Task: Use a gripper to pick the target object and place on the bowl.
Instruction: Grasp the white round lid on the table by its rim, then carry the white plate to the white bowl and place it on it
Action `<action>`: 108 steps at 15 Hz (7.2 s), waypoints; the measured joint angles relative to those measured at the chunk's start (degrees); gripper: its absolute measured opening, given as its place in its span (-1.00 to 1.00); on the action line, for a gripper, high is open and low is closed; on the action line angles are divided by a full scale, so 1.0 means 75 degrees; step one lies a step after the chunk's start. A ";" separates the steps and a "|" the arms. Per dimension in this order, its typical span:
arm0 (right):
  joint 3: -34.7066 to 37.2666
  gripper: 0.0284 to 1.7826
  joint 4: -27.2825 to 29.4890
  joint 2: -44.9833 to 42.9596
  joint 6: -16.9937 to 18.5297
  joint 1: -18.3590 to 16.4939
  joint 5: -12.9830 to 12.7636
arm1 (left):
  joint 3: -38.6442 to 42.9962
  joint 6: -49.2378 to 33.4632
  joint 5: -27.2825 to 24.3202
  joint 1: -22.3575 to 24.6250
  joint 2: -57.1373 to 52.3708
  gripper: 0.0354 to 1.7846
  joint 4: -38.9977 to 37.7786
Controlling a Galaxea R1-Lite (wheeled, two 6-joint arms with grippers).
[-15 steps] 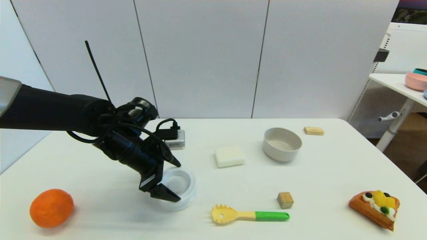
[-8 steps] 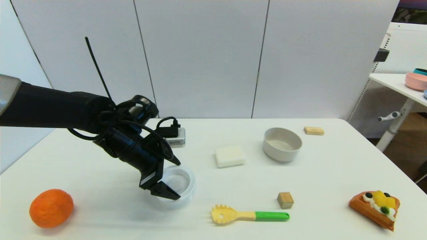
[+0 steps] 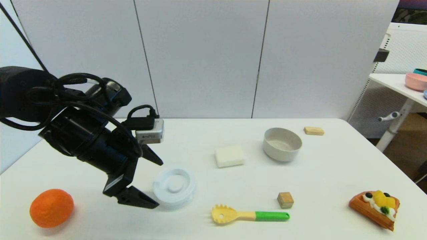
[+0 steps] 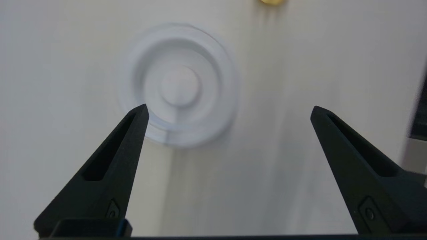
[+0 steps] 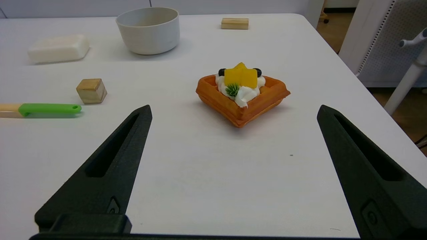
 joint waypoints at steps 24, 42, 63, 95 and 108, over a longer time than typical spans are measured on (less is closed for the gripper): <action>0.0000 0.92 0.0000 0.0000 0.0000 0.0000 0.0000 | 0.1952 0.0052 0.0649 -0.0839 0.0397 0.91 -0.1790; 0.0000 0.92 0.0000 0.0000 0.0000 0.0000 0.0002 | 0.1809 0.0070 0.0608 -0.0905 0.0671 0.02 -0.1754; 0.0000 0.92 0.0000 0.0000 0.0000 0.0000 0.0000 | -0.0522 0.0091 0.0649 -0.1032 0.0294 -0.88 -0.1382; 0.0000 0.92 0.0000 0.0000 0.0003 0.0000 0.0000 | -0.4936 -0.5575 0.0346 -0.3272 0.5960 -0.88 -0.9260; 0.0000 0.92 0.0000 0.0000 0.0003 0.0000 0.0002 | -0.4936 -0.5499 0.0335 -0.3282 0.6281 -0.88 -0.9257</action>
